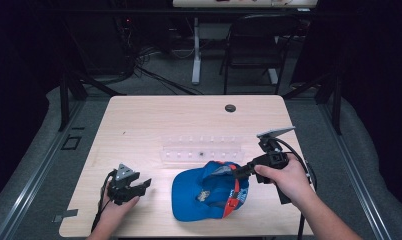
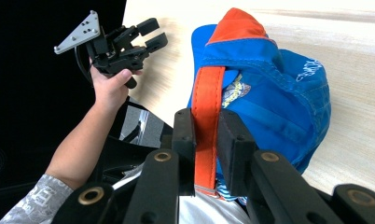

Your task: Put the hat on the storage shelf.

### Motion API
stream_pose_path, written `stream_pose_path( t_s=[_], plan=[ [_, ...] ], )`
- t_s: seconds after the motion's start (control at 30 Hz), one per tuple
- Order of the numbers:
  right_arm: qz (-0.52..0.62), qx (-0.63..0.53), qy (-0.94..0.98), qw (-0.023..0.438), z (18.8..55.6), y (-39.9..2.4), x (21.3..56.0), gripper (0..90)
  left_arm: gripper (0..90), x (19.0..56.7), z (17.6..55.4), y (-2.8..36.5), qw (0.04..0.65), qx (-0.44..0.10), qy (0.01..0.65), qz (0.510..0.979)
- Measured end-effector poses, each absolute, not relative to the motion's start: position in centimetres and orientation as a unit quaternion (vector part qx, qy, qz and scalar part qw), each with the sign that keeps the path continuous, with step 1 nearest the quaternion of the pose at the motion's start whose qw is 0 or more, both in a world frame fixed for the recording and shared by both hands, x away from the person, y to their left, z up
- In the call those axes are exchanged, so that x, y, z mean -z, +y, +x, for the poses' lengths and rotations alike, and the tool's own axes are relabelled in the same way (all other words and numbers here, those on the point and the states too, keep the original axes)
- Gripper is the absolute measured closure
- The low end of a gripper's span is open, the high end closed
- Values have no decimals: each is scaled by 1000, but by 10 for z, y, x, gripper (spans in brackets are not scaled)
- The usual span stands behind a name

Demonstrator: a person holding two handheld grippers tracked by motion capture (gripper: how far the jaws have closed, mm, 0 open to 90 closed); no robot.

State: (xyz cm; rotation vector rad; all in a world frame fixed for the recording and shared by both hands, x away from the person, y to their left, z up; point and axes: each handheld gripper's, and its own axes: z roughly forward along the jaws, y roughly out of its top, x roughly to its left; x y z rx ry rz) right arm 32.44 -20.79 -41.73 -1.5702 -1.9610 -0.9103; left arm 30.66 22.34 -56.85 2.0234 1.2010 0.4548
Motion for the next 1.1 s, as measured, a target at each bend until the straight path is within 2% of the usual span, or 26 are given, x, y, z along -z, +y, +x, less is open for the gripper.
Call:
stream_pose_path(
  t_s=[0.3, 0.67, 1.1],
  plan=[
    [-562, 352, -706, 247, 327, -203, 410, 783, 458, 568, 307, 223, 364, -176, 465, 787],
    [-538, 385, -688, 299, 333, -189, 407, 783, 458, 569, 307, 223, 364, -176, 465, 788],
    [-519, 409, -677, 325, 333, -177, 394, 783, 458, 569, 307, 223, 365, -175, 465, 788]
  ],
)
